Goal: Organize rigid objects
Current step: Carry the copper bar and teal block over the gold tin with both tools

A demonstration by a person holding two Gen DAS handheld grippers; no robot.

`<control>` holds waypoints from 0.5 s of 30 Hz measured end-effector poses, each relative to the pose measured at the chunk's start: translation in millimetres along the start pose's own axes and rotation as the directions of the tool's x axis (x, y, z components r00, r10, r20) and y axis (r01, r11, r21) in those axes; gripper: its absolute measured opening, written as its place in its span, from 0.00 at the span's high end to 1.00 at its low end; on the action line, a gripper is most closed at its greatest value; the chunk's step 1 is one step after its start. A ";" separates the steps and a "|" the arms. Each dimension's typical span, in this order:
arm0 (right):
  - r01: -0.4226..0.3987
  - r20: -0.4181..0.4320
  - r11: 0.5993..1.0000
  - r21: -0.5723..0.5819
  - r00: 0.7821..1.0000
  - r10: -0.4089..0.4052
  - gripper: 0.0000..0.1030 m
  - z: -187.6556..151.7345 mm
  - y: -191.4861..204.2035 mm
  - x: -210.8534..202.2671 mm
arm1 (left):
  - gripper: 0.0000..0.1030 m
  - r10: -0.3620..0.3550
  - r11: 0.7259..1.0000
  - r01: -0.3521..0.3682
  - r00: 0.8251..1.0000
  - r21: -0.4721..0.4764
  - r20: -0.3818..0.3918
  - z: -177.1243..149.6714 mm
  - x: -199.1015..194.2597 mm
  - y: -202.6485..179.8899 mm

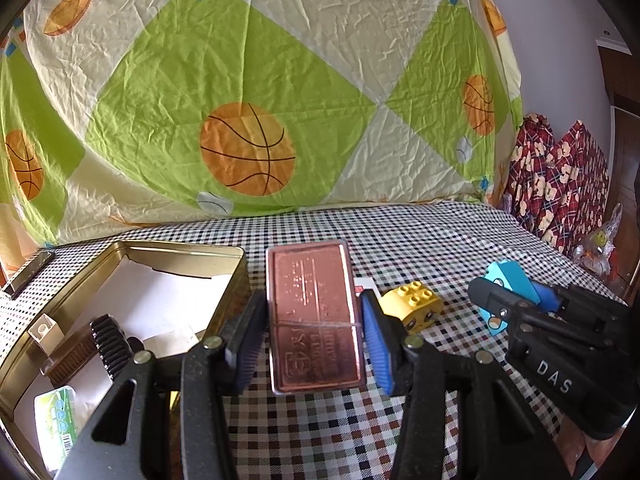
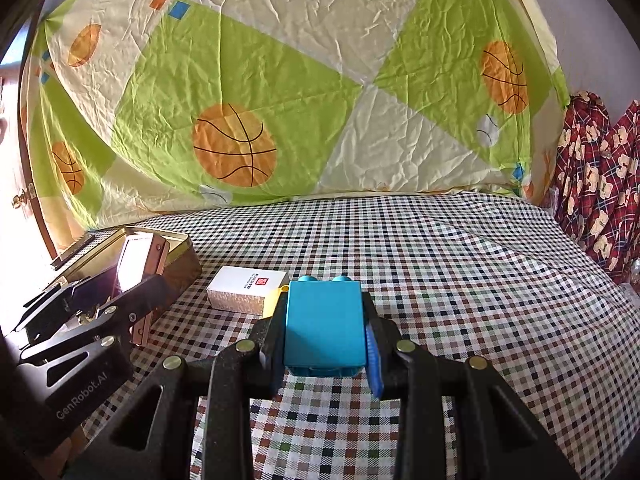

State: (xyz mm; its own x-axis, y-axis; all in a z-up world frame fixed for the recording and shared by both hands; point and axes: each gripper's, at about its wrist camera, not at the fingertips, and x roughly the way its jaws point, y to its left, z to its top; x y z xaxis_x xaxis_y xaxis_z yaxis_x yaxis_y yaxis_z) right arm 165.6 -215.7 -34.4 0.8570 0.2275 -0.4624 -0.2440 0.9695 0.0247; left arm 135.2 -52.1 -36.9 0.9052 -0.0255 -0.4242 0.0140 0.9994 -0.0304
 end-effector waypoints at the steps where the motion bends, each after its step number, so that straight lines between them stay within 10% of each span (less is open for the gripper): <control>1: 0.000 0.005 1.000 0.000 1.000 0.000 0.67 0.0 -0.1 -0.9 | 0.55 0.001 1.000 -0.001 1.000 0.000 0.005 0.0 -1.0 0.2; 15: 0.003 0.068 1.000 -0.009 0.998 -0.002 0.67 -0.6 2.8 -12.6 | 0.55 0.022 1.000 -0.021 0.997 -0.011 0.075 -2.4 -16.0 3.8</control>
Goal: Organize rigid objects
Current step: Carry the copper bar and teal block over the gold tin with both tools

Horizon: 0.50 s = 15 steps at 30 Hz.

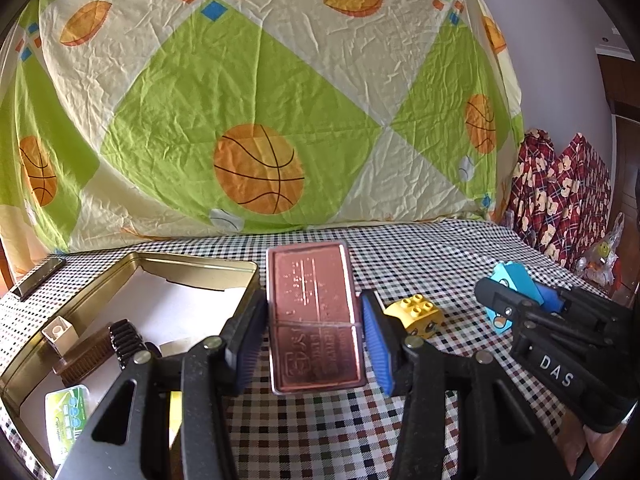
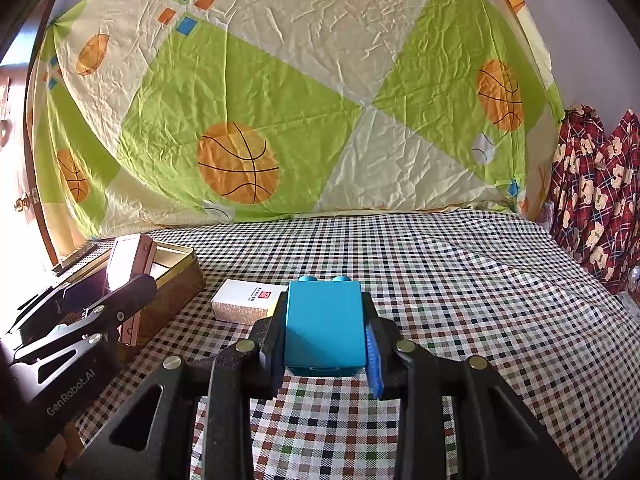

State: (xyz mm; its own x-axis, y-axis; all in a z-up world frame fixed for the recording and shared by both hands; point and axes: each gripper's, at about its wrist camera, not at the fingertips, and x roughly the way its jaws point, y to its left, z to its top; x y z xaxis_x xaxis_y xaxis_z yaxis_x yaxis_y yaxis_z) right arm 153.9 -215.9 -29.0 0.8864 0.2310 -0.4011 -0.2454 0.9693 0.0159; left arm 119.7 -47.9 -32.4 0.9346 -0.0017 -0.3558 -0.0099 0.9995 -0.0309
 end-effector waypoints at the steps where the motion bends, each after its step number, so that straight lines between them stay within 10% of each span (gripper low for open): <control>1: 0.001 0.004 1.000 -0.001 1.000 -0.001 0.67 -0.1 0.3 -0.8 | 0.55 0.001 1.000 -0.001 1.000 0.001 0.003 -0.1 -0.7 0.0; 15: 0.011 0.057 1.000 -0.015 0.998 -0.010 0.67 -1.1 3.4 -11.3 | 0.55 0.018 1.000 -0.018 0.999 -0.003 0.046 -1.2 -10.7 1.6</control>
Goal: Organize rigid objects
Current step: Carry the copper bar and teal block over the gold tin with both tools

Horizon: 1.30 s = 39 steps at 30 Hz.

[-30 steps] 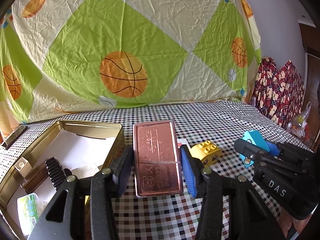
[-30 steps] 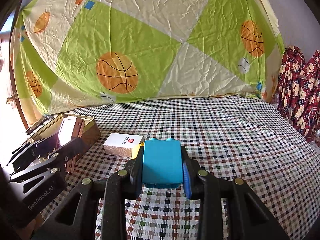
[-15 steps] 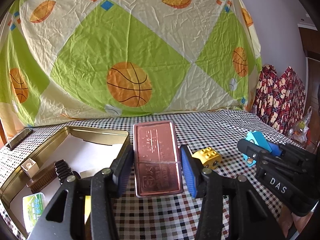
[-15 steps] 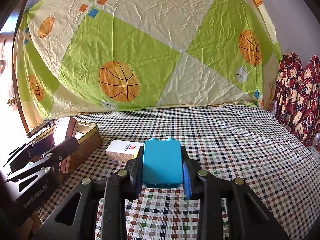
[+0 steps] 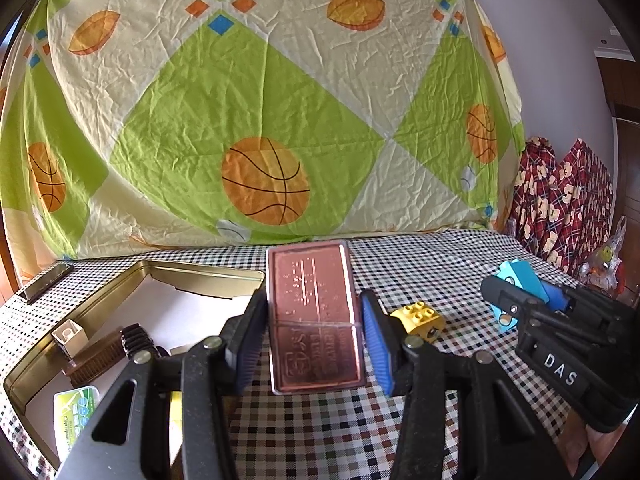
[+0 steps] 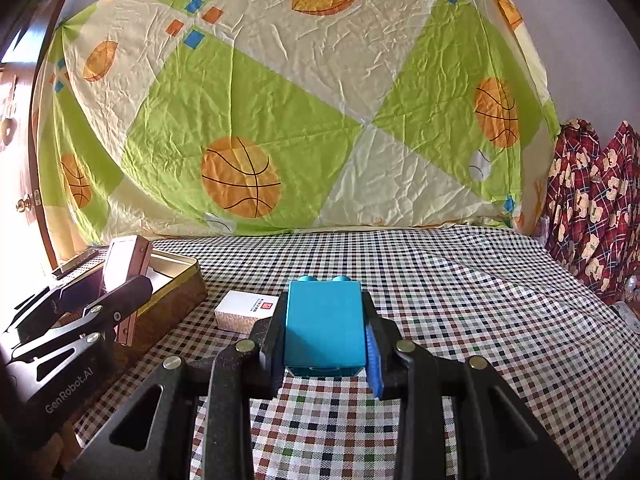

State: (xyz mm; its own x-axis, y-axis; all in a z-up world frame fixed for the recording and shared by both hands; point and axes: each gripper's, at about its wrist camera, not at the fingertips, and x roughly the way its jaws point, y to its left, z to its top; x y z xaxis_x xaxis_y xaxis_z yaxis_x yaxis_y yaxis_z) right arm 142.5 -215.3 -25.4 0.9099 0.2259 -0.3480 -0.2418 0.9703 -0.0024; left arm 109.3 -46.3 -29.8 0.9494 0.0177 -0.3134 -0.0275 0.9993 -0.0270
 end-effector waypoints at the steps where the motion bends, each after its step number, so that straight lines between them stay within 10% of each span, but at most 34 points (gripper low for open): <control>1: 0.001 0.003 1.000 -0.001 1.000 -0.001 0.67 -0.1 0.4 -0.7 | 0.55 0.001 1.000 -0.001 1.000 -0.001 0.003 -0.1 -0.8 0.3; 39: -0.089 0.192 0.994 -0.059 0.976 0.099 0.67 -1.6 36.7 -40.7 | 0.55 0.066 0.996 -0.059 0.990 -0.061 0.124 -5.0 -43.6 30.1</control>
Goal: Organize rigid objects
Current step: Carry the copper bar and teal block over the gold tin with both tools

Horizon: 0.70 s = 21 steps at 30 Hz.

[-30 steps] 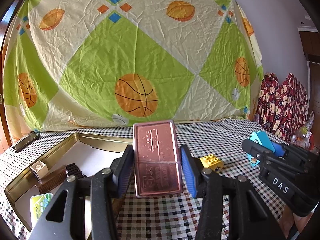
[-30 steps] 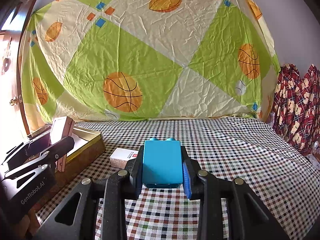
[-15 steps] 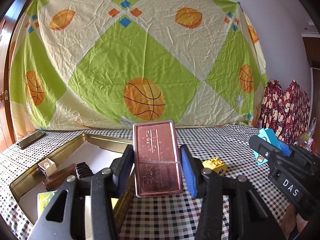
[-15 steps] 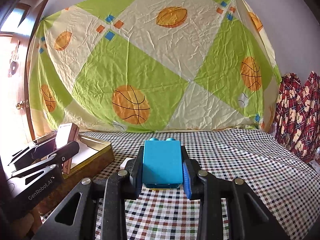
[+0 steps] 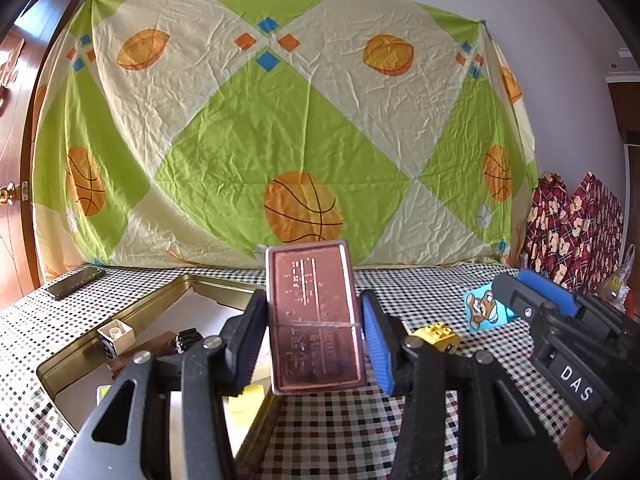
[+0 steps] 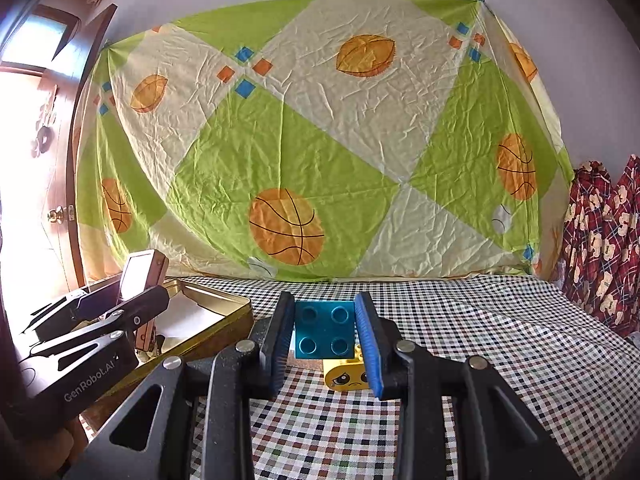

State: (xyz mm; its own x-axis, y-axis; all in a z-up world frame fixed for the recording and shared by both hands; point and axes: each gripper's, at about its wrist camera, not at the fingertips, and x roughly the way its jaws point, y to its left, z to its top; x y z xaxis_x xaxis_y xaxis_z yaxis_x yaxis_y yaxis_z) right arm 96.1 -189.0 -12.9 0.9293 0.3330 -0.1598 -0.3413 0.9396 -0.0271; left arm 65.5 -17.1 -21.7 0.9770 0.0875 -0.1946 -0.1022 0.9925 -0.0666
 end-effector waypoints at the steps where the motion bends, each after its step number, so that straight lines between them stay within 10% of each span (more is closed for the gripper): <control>1: -0.002 0.000 1.000 -0.004 1.000 0.002 0.67 -0.1 1.5 -0.1 | 0.55 0.000 1.000 0.000 1.000 0.002 0.001 -0.1 -0.8 0.4; 21: -0.070 0.021 0.996 -0.049 0.997 0.071 0.67 -1.0 32.1 -3.3 | 0.55 0.012 1.000 -0.011 0.999 -0.019 0.036 -0.9 -17.6 20.8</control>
State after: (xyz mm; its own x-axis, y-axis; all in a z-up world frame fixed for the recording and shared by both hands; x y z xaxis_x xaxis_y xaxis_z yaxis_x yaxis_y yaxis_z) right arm 82.0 -160.0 -14.2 0.9053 0.4007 -0.1409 -0.4122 0.9089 -0.0636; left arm 46.0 1.9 -20.5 0.9819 0.1020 -0.1599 -0.1164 0.9897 -0.0835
